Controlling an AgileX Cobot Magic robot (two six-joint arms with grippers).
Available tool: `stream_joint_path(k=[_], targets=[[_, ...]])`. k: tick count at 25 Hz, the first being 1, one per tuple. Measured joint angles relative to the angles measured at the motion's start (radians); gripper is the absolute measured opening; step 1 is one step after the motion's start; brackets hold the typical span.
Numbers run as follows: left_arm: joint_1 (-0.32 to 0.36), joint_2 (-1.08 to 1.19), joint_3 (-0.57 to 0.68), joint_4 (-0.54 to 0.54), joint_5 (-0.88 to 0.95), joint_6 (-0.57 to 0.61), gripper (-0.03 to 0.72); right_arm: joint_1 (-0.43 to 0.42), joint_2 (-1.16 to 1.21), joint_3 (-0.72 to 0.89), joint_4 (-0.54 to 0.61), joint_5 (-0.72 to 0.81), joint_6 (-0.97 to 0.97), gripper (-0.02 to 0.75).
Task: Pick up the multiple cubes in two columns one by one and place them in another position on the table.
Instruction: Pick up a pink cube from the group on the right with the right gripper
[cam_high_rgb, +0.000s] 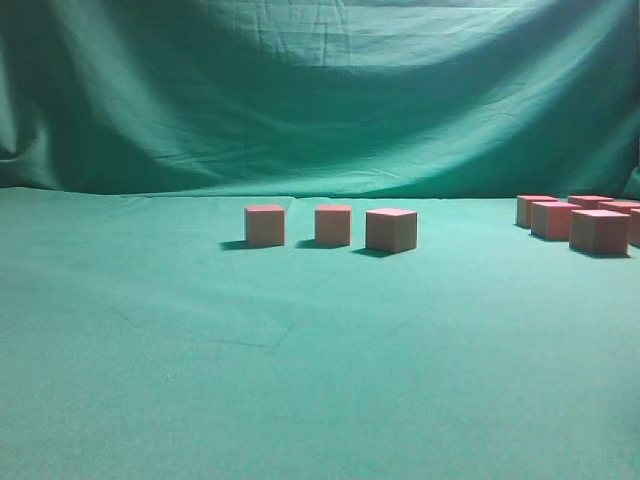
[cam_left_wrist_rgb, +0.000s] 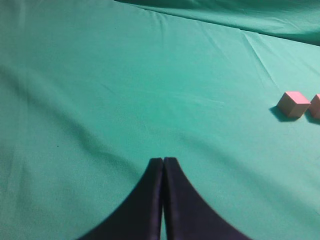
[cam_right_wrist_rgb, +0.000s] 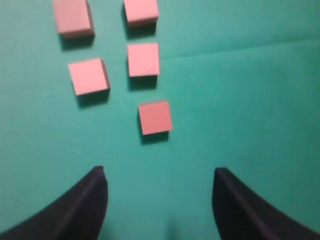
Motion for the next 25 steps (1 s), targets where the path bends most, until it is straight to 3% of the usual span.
stream_joint_path(k=[7,14,25], targets=[[0.0,0.0,0.0,0.0,0.0,0.0,0.0,-0.128,-0.002,0.22,0.146,-0.218,-0.149,0.423],[0.0,0.0,0.0,0.0,0.0,0.0,0.0,-0.133,0.037,0.307,0.196,-0.383,-0.296,0.423],[0.0,0.0,0.0,0.0,0.0,0.0,0.0,-0.133,0.189,0.309,0.18,-0.517,-0.309,0.423]])
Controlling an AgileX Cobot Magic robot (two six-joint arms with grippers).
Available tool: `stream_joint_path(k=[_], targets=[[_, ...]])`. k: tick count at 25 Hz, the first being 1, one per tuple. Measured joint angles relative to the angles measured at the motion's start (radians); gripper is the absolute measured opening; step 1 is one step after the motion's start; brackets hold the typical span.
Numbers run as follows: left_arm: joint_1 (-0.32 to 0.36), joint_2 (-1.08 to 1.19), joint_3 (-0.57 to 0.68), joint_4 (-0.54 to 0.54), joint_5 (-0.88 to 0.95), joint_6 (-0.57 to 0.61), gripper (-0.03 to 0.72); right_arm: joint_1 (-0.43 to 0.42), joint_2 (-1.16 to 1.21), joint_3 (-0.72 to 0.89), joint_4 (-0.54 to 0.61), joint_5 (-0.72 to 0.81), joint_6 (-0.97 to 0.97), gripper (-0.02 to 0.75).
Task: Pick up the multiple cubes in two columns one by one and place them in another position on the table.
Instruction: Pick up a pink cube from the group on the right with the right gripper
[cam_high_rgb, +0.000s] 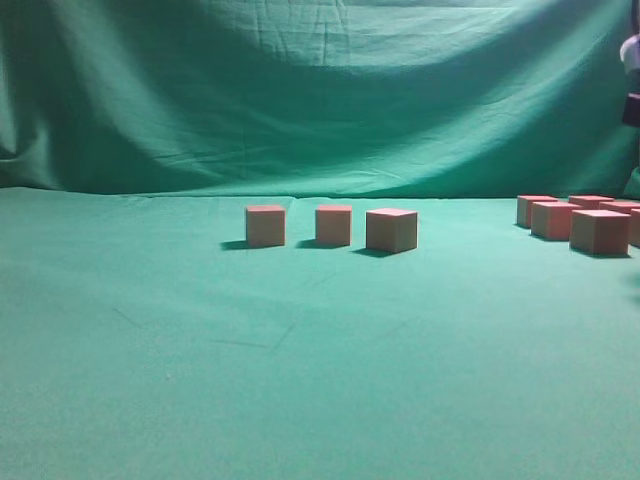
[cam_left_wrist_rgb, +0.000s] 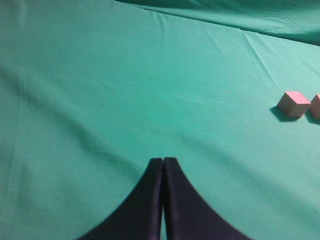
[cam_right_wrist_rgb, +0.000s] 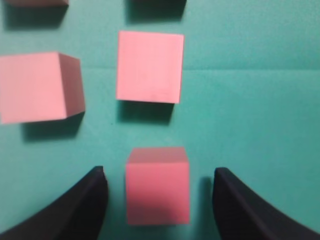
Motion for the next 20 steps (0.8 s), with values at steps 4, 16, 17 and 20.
stream_joint_path(k=[4,16,17,20], targets=[[0.0,0.0,0.0,0.0,0.0,0.0,0.0,0.0,0.037,0.0,-0.01,-0.024,0.0,0.423],[0.0,0.0,0.0,0.0,0.0,0.0,0.0,0.007,0.053,-0.092,0.04,0.132,-0.002,0.261],[0.0,0.0,0.0,0.0,0.0,0.0,0.0,0.019,0.053,-0.117,0.044,0.181,-0.002,0.261],[0.0,0.0,0.0,0.0,0.0,0.0,0.0,0.097,0.053,-0.214,0.062,0.318,-0.002,0.261]])
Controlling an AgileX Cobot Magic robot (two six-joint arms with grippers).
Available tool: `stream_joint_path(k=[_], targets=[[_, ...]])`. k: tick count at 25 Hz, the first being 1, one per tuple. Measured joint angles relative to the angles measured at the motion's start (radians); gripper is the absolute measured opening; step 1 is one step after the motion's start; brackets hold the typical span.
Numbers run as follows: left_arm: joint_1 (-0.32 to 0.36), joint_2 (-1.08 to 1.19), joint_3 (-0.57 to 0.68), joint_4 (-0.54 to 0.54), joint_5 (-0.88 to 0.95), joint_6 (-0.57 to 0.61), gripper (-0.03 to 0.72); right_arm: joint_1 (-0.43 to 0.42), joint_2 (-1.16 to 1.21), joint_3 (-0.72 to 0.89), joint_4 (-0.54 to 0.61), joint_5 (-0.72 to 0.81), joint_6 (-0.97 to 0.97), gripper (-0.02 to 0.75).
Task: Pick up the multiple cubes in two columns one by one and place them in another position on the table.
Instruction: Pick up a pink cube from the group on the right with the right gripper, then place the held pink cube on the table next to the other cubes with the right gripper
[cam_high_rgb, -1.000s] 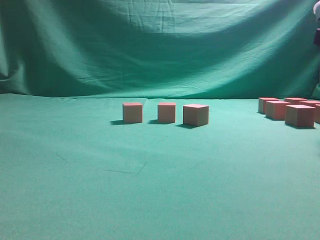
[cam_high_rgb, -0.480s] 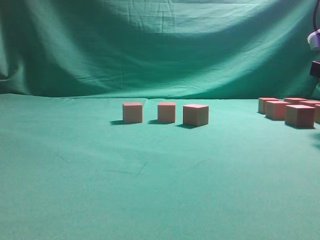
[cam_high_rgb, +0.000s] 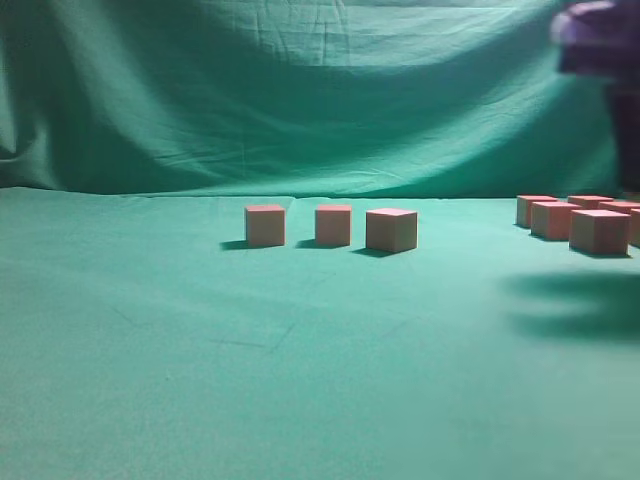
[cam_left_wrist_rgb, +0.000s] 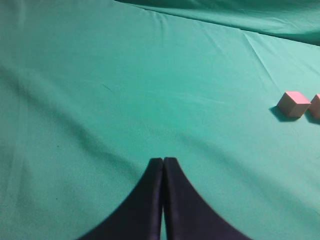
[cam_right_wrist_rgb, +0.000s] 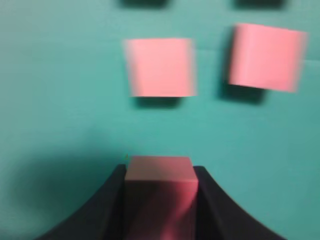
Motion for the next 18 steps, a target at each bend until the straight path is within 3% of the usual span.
stream_joint_path(k=[4,9,14,18], targets=[[0.0,0.0,0.0,0.0,0.0,0.0,0.0,0.169,0.0,-0.115,0.018,0.095,0.021,0.261],[0.0,0.0,0.0,0.0,0.0,0.0,0.0,0.381,0.007,-0.218,0.029,0.056,0.155,0.261],[0.0,0.0,0.0,0.0,0.0,0.0,0.0,0.518,0.087,-0.325,0.032,0.038,0.295,0.261],[0.0,0.0,0.0,0.0,0.0,0.0,0.0,0.574,0.199,-0.447,0.038,0.067,0.363,0.261]])
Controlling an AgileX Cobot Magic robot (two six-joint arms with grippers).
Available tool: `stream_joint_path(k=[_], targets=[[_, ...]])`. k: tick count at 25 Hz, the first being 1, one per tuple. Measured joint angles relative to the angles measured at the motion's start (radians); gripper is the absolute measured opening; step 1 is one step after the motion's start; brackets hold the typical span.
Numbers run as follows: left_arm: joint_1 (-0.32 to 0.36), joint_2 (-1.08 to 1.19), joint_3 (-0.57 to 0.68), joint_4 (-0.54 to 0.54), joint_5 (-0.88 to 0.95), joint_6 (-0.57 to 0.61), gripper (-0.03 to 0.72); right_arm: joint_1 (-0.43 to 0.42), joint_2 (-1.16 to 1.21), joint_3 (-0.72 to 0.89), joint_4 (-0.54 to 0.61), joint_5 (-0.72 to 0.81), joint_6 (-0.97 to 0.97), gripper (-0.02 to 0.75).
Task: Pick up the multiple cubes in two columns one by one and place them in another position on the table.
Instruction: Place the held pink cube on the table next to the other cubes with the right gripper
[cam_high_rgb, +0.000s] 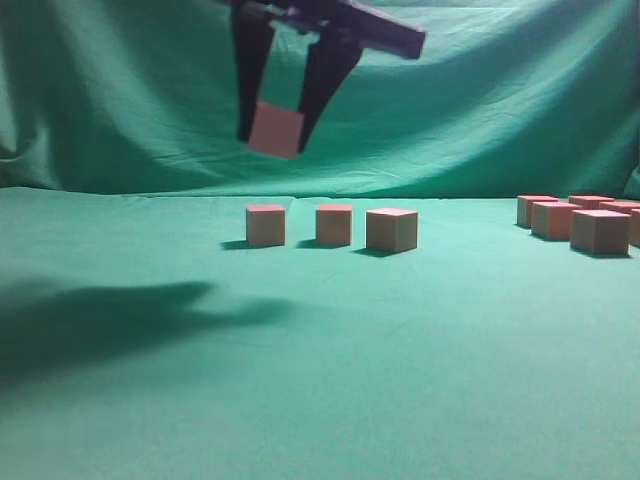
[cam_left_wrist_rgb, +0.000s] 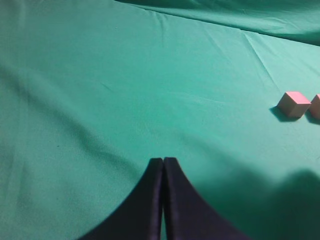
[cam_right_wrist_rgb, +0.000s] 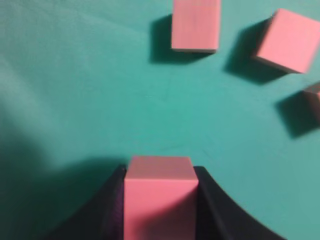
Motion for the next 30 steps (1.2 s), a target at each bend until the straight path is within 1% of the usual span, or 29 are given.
stream_joint_path(k=[7,11,22,30], targets=[[0.0,0.0,0.0,0.0,0.0,0.0,0.0,0.011,0.188,-0.2,0.002,0.079,0.122,0.261],[0.0,0.0,0.0,0.0,0.0,0.0,0.0,0.011,0.254,-0.255,0.002,0.089,0.141,0.261],[0.0,0.0,0.0,0.0,0.0,0.0,0.0,0.033,0.304,-0.269,-0.022,0.008,0.143,0.261],[0.0,0.0,0.0,0.0,0.0,0.0,0.0,0.036,0.315,-0.27,-0.048,0.0,0.143,0.261]])
